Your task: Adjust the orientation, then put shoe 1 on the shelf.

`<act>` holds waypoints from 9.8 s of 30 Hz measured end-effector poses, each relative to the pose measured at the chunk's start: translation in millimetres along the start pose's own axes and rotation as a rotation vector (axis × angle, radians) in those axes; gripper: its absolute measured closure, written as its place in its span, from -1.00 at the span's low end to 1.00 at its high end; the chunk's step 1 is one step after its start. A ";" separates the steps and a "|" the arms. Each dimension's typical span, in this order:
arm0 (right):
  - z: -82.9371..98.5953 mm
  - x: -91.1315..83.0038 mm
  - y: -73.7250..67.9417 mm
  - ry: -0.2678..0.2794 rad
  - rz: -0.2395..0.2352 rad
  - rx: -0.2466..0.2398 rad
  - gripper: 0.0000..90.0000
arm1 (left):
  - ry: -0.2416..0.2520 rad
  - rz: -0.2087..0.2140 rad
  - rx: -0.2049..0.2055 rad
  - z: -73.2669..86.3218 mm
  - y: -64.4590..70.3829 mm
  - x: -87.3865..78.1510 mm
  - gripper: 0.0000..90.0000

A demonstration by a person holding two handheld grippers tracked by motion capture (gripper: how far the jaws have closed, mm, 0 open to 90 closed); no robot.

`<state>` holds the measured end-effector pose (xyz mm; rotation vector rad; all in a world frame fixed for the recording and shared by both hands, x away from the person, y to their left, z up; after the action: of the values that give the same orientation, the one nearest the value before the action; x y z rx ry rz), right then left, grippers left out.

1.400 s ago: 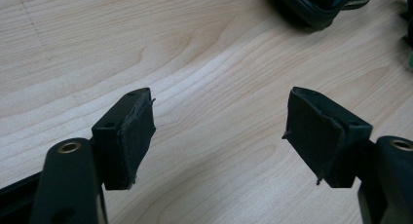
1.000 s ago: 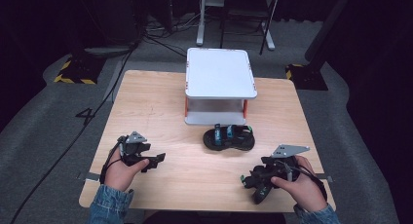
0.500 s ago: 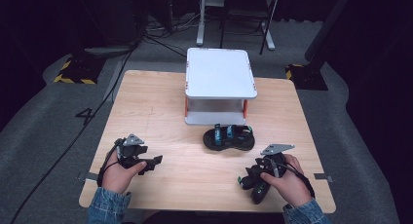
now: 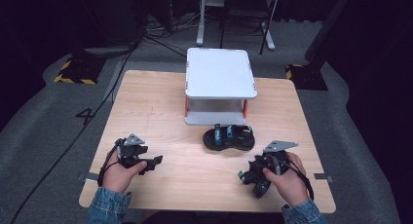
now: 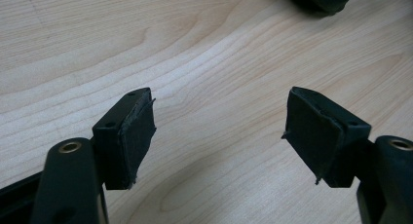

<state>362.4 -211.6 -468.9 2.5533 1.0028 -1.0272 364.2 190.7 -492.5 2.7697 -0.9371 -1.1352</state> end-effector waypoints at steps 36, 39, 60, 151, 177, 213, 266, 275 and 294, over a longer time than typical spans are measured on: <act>33.0 -20.7 33.8 0.031 0.081 0.047 0.04 | 0.014 -0.023 0.010 -10.0 -6.9 1.1 -0.41; 33.2 -18.2 35.3 0.026 0.084 0.055 0.13 | 0.010 -0.021 0.014 -8.6 -5.8 1.5 -0.41; -44.2 -38.7 -17.0 0.171 -0.067 -0.186 0.55 | 0.028 -0.042 -0.025 1.5 -13.8 -13.2 -0.41; -32.8 -9.3 48.0 0.260 0.092 0.003 -0.23 | 0.101 0.008 0.098 -17.2 10.3 12.3 -0.05; 8.9 -33.3 68.1 0.246 0.117 0.121 -0.23 | 0.009 0.058 0.254 -27.2 26.4 101.9 -0.16; 19.5 -34.7 64.3 0.231 0.108 0.128 -0.23 | 0.096 0.067 0.276 -59.9 50.3 84.6 -0.52; 27.3 -30.9 70.5 0.219 0.094 0.154 -0.23 | 0.292 -0.097 0.142 -114.8 39.6 115.2 -0.34; 25.4 -23.3 68.4 0.208 0.084 0.151 -0.23 | 0.082 0.065 0.162 -69.5 58.3 116.5 0.70; 50.8 -28.2 67.7 0.159 0.123 0.177 -0.23 | 0.177 0.049 0.154 -93.1 36.0 173.8 0.42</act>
<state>365.6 -298.1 -490.8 2.8391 0.8113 -0.9297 502.1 49.4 -526.7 2.8880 -1.1073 -0.8279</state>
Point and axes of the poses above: each handheld gripper's, and its own axes: x roughly forward along the jaws, z roughly out of its underside, y roughly to its right, the point moved 5 cm from there along x, roughly forward along the jaws, and after that the axes turned 5 degrees about y, right-handed, at the moved point
